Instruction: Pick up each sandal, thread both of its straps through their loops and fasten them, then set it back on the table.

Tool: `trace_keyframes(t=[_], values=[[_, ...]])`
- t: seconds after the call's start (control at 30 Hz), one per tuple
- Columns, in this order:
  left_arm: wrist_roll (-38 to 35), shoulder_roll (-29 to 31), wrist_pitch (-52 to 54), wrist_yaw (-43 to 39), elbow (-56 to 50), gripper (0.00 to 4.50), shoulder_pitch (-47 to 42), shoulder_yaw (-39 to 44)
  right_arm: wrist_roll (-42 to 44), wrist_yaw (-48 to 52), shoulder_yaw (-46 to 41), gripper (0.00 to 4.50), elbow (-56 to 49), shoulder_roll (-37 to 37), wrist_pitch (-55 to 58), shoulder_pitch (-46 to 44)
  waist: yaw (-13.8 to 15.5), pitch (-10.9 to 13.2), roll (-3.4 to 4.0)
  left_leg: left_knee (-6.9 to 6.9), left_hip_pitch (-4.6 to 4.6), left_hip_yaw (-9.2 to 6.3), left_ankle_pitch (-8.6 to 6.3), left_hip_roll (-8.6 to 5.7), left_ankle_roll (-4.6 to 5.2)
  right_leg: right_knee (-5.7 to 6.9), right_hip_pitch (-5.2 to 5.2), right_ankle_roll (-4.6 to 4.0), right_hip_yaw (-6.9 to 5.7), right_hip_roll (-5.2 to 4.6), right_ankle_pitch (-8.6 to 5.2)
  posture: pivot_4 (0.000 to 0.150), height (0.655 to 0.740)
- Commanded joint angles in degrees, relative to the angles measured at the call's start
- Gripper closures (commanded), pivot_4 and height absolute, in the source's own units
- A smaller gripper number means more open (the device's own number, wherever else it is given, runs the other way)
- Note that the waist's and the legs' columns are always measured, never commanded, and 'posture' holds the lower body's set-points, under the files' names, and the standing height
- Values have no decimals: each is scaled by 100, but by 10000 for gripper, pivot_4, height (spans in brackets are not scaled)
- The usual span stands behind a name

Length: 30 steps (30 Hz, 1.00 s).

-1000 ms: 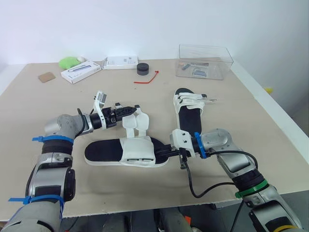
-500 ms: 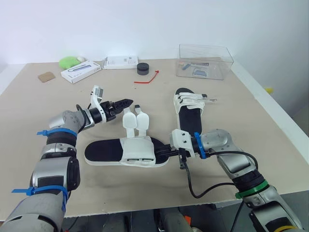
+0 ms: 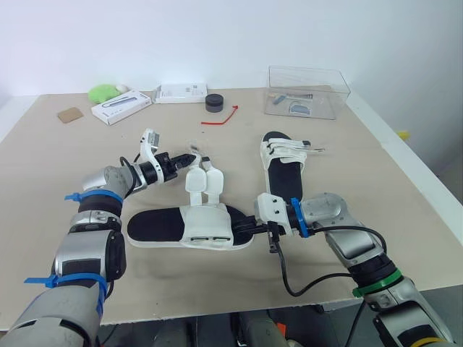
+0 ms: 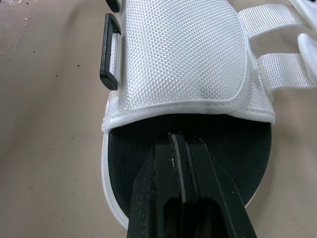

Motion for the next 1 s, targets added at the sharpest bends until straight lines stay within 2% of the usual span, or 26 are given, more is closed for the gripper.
trace_keyframes(t=[0.03,0.17,0.37,0.47,0.57,0.7,1.0], values=[[152,55,-430,-62,-123,44267,-195,70,-80,-18,85,45000,-134,-24,53,23,0,0,0,0,0,0,0,0,0,0,0,0,0,0,0,1500,7400],[491,87,-1282,-229,-1100,44267,27,-225,-92,-12,82,45000,-104,-29,39,9,3,3,-6,0,-2,-2,1,1,-1,0,0,0,-1,0,0,1500,7400],[850,269,-2313,-692,-4165,44267,1181,-899,-108,1,80,45000,-127,-74,11,46,5,3,-6,-1,-6,3,-3,3,-9,-3,-2,0,20,-7,0,1500,7400],[1206,659,-2921,-1033,-5553,44267,1970,-1330,-119,16,96,45000,-124,-93,-6,67,-3,3,-5,-2,-5,6,-6,8,-12,-3,-4,2,26,-12,0,1500,7400],[1646,1209,-3942,-1454,-6453,44267,2931,-1589,-171,-62,92,45000,106,-10,-48,-74,-2,2,-4,-7,7,28,-10,12,-13,-10,-5,13,46,-6,-6,1500,7400],[1933,1617,-5116,-1646,-6689,44267,3493,-1530,-226,-210,-4,45000,598,155,-160,-383,11,8,-16,-7,15,27,-1,14,-4,-8,3,10,42,-4,1,1500,7400],[2281,2331,-7756,-1991,-6221,44267,3975,-1463,-391,-304,-35,45000,1895,430,-802,-1103,12,11,-16,-9,16,40,28,12,31,-9,2,-11,36,-11,17,1500,7400]])
